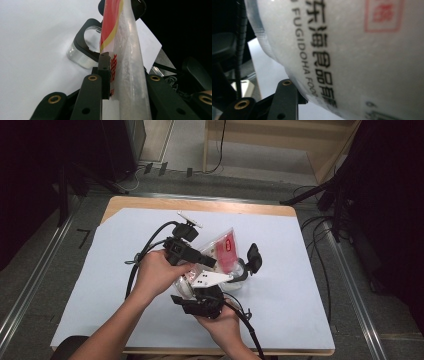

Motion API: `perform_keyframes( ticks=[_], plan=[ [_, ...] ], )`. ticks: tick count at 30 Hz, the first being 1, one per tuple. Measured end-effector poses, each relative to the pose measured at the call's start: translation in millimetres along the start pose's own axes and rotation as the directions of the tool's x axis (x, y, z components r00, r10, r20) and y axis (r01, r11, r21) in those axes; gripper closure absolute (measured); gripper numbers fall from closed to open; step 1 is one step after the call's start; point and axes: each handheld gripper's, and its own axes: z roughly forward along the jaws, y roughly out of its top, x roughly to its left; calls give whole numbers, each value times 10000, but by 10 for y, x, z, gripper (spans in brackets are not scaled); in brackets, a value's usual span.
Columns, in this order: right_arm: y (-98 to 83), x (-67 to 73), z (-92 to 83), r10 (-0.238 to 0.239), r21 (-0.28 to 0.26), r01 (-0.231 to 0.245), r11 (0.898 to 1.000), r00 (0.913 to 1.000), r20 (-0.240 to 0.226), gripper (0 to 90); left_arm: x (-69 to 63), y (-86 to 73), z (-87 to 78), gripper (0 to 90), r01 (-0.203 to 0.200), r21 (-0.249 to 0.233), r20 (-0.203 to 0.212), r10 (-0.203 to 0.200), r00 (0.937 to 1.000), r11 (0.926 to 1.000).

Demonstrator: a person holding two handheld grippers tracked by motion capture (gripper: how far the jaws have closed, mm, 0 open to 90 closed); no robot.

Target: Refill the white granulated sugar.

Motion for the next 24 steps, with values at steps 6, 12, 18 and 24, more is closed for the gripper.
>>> perform_keyframes(
  ticks=[6, 12, 18, 24],
  plan=[
    [1, -21, -9, 16, -64, -17, 10000, 9999, -170, 601, 17, -29, -33, 716, -37, -134, 145, 39, 9999, 9999],
    [3, -60, -26, 211, -182, -217, 9996, 9993, -322, 603, 57, -76, -56, 691, 76, -202, 270, -70, 9996, 9998],
    [8, -42, -9, 9, -99, -13, 10000, 9995, -328, 600, 73, -82, -70, 749, 209, -48, -18, -209, 9998, 9998],
    [15, -2, 36, -404, 212, 401, 9990, 9991, 115, 598, 30, -72, -50, 767, 173, -196, -313, -180, 9993, 9997]
  ],
)
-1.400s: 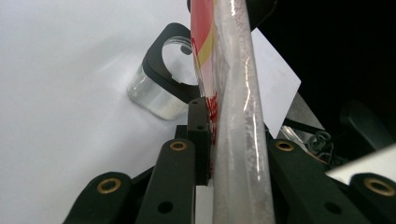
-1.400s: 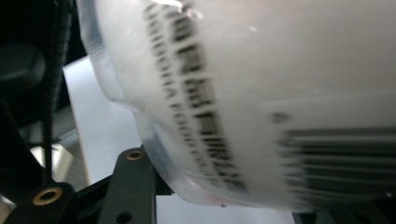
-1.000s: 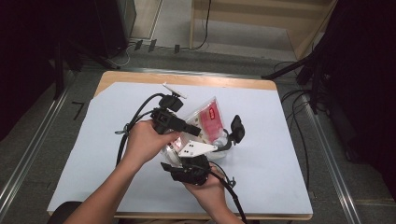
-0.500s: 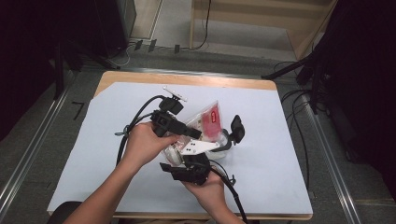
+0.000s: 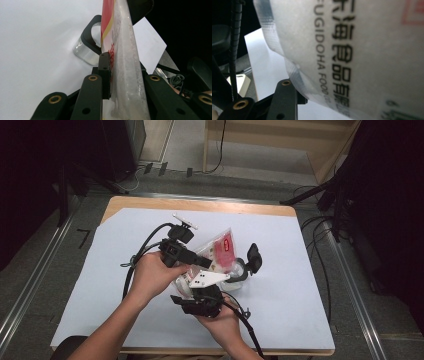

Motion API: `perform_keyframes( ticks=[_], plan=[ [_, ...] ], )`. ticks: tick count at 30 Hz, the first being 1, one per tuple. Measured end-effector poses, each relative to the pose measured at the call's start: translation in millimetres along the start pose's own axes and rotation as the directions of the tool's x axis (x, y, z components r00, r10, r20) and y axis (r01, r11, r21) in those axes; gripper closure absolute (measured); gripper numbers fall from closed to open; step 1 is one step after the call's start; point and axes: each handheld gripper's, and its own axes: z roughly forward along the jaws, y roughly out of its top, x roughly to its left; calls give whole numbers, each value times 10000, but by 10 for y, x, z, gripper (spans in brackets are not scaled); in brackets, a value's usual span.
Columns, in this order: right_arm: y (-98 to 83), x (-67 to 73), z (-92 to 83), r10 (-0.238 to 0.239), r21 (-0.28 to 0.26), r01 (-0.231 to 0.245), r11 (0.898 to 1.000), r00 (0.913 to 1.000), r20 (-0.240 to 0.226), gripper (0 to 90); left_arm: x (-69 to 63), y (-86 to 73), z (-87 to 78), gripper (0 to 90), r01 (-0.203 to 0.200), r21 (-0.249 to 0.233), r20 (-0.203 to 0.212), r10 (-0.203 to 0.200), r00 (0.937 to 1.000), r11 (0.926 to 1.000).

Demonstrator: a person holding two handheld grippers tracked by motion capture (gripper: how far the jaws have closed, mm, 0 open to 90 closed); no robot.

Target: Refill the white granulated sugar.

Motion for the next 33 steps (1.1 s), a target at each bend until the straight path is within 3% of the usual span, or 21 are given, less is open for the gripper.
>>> perform_keyframes(
  ticks=[8, 15, 20, 29, 33],
  plan=[
    [19, -34, -38, 544, -430, -561, 9975, 9977, -400, 603, -3, 10, -23, 663, -128, -344, 399, 141, 9991, 9993],
    [49, -69, -51, 979, -622, -1032, 9927, 9916, -840, 605, -9, 29, -52, 659, -33, -322, 284, 42, 9996, 9995],
    [61, -55, -29, 786, -511, -824, 9953, 9943, -724, 603, -33, 46, -58, 719, -129, -208, 13, 129, 9999, 9997],
    [65, -62, -50, 728, -613, -773, 9951, 9948, -717, 607, -44, 83, -57, 691, -189, -203, 248, 194, 9995, 9996],
    [64, -71, -58, 781, -669, -835, 9943, 9938, -789, 608, -65, 85, -73, 687, -346, -250, 89, 348, 9994, 9991]
  ],
)
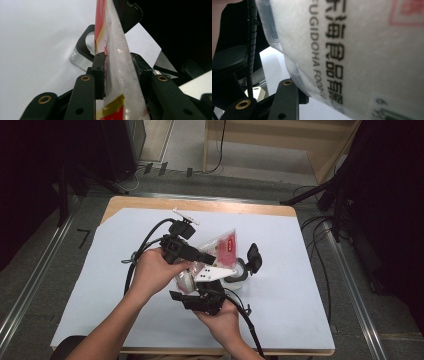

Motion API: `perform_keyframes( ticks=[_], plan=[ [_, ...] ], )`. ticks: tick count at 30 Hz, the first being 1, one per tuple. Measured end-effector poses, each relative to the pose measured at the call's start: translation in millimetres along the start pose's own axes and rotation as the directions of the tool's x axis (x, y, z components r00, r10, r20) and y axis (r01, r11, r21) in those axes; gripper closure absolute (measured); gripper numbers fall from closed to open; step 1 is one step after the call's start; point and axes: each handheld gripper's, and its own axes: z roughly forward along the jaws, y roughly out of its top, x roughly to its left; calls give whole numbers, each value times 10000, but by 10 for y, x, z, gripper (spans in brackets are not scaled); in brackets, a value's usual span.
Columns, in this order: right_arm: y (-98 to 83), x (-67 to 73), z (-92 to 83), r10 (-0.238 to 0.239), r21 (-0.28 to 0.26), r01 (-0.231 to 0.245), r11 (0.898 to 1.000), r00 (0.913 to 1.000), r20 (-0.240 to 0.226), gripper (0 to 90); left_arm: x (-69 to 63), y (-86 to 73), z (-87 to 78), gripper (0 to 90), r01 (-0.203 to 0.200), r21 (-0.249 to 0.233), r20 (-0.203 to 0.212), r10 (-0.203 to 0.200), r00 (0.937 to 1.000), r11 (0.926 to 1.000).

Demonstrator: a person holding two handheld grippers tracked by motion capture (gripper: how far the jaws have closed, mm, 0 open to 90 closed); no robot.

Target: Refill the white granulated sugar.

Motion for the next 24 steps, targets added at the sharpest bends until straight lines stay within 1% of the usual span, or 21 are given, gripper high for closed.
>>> perform_keyframes(
  ticks=[6, 9, 12, 14, 19, 22, 24],
  plan=[
    [0, -4, -10, 36, -48, -36, 10000, 10000, -40, 608, 5, 3, -23, 677, -66, 6, 73, 66, 10000, 10000],
    [-4, -5, -9, 5, -48, -5, 10000, 10000, -43, 608, 6, 1, -31, 681, -121, 52, 15, 121, 9999, 9999],
    [-10, -3, -4, -10, 52, 10, 10000, 10000, -42, 607, 5, -2, -26, 688, -113, 58, -1, 113, 9999, 9999],
    [-12, 1, 3, -116, 118, 116, 9999, 9999, -15, 606, -12, -5, -25, 694, -24, 47, -4, 24, 10000, 10000],
    [-15, 11, 7, -184, 179, 184, 9997, 9998, -41, 605, -1, -5, -23, 710, -94, 100, -34, 95, 9999, 9999],
    [-18, 16, 13, -221, 233, 221, 9995, 9998, -22, 606, 15, -7, -20, 714, -67, 105, 14, 67, 10000, 9999],
    [-17, 15, 11, -222, 211, 222, 9995, 9997, -37, 607, 16, -7, -19, 712, 37, 55, 90, -38, 10000, 10000]
  ],
)
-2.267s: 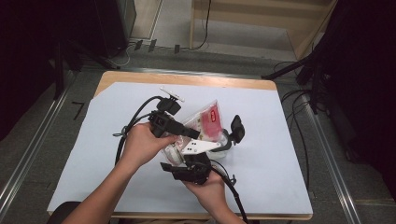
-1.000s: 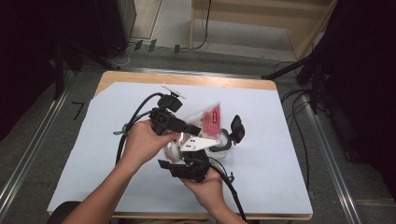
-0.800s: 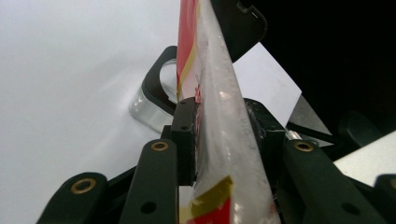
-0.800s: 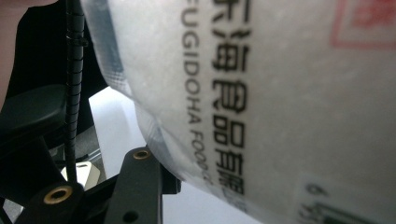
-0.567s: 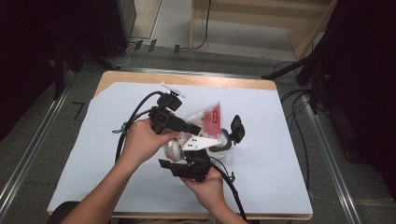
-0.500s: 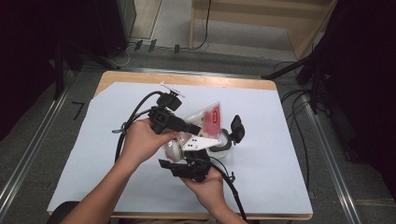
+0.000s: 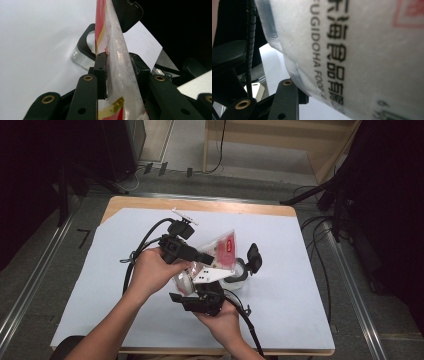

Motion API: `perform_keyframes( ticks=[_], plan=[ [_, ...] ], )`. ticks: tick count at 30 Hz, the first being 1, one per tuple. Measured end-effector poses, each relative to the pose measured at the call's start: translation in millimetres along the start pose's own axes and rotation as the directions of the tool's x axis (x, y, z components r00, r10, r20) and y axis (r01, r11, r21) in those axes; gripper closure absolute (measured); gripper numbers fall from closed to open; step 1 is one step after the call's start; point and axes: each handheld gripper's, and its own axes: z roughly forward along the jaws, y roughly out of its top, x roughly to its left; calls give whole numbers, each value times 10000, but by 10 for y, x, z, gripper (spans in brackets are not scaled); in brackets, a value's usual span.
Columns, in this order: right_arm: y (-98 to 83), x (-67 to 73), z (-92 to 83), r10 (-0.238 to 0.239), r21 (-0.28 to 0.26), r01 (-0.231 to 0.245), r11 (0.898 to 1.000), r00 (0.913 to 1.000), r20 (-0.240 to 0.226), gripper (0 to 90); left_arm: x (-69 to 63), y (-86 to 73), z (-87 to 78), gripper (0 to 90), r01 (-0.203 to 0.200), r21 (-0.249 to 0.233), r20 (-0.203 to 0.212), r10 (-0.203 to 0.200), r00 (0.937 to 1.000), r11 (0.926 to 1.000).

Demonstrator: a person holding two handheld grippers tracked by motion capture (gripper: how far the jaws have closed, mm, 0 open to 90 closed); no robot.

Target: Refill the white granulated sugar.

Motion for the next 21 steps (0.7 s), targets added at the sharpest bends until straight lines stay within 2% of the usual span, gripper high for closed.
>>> perform_keyframes(
  ticks=[11, 14, 21],
  plan=[
    [21, -8, -31, 330, -158, -333, 9993, 9993, -193, 610, 35, 3, 0, 674, 110, -62, 232, -109, 9997, 9999],
    [29, -4, -41, 347, -157, -350, 9993, 9992, -212, 611, 69, 5, -8, 687, 289, -83, 320, -286, 9991, 9995],
    [50, -5, -47, 203, -123, -204, 9997, 9998, -79, 607, 54, 42, -4, 687, 232, -6, 239, -232, 9994, 9997]
  ],
)
